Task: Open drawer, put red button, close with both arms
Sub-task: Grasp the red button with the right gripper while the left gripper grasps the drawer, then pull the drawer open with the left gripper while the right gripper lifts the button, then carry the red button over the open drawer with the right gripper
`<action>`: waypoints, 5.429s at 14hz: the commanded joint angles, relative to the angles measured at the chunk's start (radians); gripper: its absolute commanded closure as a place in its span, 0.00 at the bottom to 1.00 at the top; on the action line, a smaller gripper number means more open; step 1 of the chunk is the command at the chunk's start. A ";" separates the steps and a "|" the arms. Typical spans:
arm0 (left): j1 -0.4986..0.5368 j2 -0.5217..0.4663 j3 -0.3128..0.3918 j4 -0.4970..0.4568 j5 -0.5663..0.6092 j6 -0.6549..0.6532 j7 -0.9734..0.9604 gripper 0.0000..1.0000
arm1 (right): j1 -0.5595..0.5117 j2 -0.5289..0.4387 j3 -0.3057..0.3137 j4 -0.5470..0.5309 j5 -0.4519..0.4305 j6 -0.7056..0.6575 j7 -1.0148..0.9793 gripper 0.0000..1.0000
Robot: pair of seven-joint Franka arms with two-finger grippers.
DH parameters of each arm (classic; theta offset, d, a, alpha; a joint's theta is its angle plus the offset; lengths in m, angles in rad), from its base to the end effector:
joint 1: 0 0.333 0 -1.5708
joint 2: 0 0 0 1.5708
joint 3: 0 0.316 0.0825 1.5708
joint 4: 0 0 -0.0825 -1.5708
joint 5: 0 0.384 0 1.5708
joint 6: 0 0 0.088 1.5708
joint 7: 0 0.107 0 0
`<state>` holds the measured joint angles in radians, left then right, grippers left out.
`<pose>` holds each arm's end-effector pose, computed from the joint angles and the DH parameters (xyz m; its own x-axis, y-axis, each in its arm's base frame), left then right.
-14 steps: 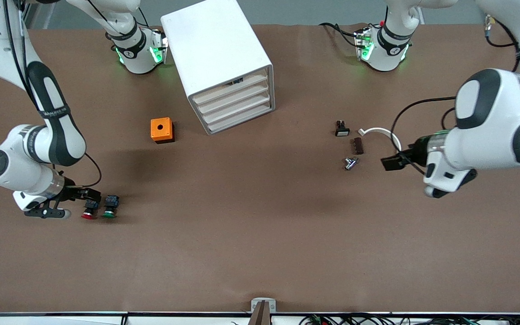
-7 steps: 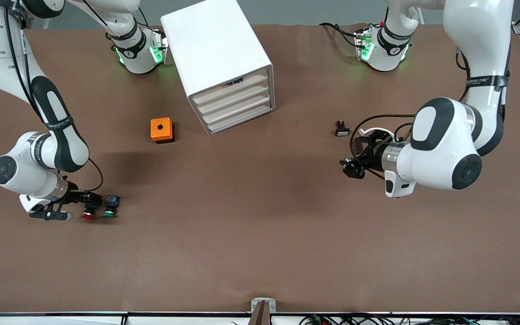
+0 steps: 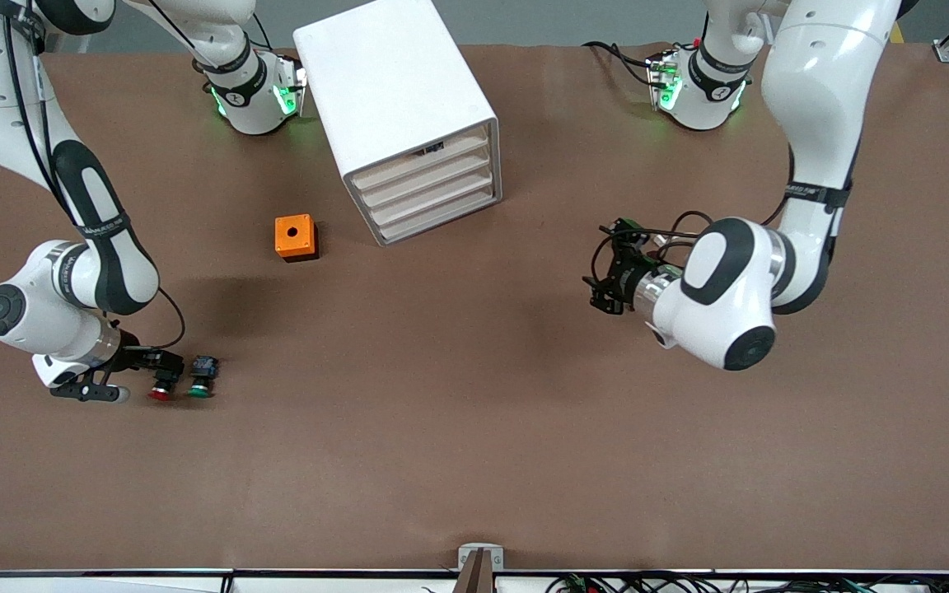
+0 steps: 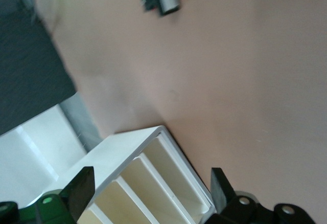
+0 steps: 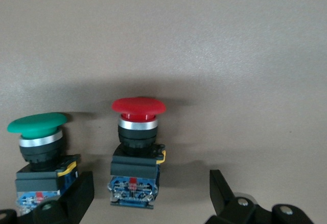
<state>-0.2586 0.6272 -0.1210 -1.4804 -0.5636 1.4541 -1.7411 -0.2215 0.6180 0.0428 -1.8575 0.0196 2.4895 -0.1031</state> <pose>0.5758 -0.2838 0.2987 -0.0936 0.9062 -0.4123 0.7127 -0.2282 -0.6633 0.6315 -0.1156 0.1864 0.9949 -0.0993 0.0177 -0.0987 -0.9945 -0.0353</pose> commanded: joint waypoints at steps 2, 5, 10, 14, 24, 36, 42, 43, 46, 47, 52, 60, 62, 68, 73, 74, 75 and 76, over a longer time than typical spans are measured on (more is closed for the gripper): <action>-0.004 0.078 -0.051 0.031 -0.100 -0.041 -0.193 0.00 | -0.009 0.014 0.011 0.009 0.008 0.003 0.003 0.07; -0.014 0.121 -0.077 0.032 -0.206 -0.041 -0.273 0.00 | -0.003 0.014 0.011 0.008 0.008 -0.009 0.003 0.57; -0.066 0.175 -0.078 0.032 -0.341 -0.040 -0.397 0.00 | 0.004 0.006 0.012 0.015 0.006 -0.038 -0.056 0.99; -0.114 0.203 -0.078 0.032 -0.384 -0.040 -0.414 0.00 | 0.005 -0.015 0.022 0.030 0.006 -0.087 -0.095 1.00; -0.217 0.252 -0.077 0.049 -0.455 -0.032 -0.436 0.36 | 0.042 -0.095 0.034 0.124 0.010 -0.356 -0.021 1.00; -0.317 0.289 -0.077 0.040 -0.458 -0.054 -0.443 0.48 | 0.168 -0.207 0.034 0.124 0.062 -0.537 0.239 1.00; -0.335 0.295 -0.077 0.037 -0.455 -0.078 -0.439 0.85 | 0.243 -0.247 0.034 0.124 0.118 -0.589 0.396 1.00; -0.334 0.295 -0.077 0.038 -0.453 -0.078 -0.439 0.91 | 0.261 -0.253 0.034 0.123 0.121 -0.592 0.428 1.00; -0.323 0.292 -0.077 0.038 -0.455 -0.078 -0.436 0.94 | 0.307 -0.267 0.034 0.123 0.123 -0.597 0.526 1.00; -0.315 0.292 -0.075 0.040 -0.455 -0.078 -0.436 0.94 | 0.323 -0.274 0.034 0.121 0.123 -0.597 0.563 1.00; -0.223 0.292 -0.068 0.045 -0.458 -0.077 -0.440 0.93 | 0.425 -0.307 0.034 0.126 0.122 -0.647 0.771 1.00; -0.091 0.289 -0.066 0.084 -0.447 -0.063 -0.436 0.87 | 0.629 -0.346 0.032 0.273 0.114 -0.738 1.138 1.00; -0.091 0.289 -0.066 0.083 -0.443 -0.063 -0.433 0.82 | 0.675 -0.354 0.032 0.329 0.111 -0.741 1.218 1.00; -0.090 0.284 -0.066 0.084 -0.443 -0.052 -0.425 0.00 | 0.795 -0.366 0.031 0.357 0.103 -0.707 1.452 1.00; -0.051 0.263 -0.065 0.165 -0.440 -0.044 -0.297 0.00 | 0.886 -0.354 0.031 0.290 0.079 -0.597 1.680 1.00; -0.045 0.261 -0.054 0.186 -0.432 -0.046 -0.252 0.00 | 0.896 -0.354 0.031 0.258 0.066 -0.565 1.706 1.00; -0.045 0.261 -0.036 0.195 -0.411 -0.046 -0.218 0.00 | 0.921 -0.354 0.031 0.227 0.047 -0.531 1.727 1.00; -0.045 0.255 -0.020 0.207 -0.383 -0.046 -0.165 0.00 | 0.936 -0.353 0.031 0.203 0.017 -0.506 1.750 1.00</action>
<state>-0.3040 0.8989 -0.1652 -1.2914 -0.9860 1.4101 -1.9874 0.6803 0.2767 0.0822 -1.5982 0.0833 1.9339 1.5918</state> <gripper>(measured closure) 0.000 0.590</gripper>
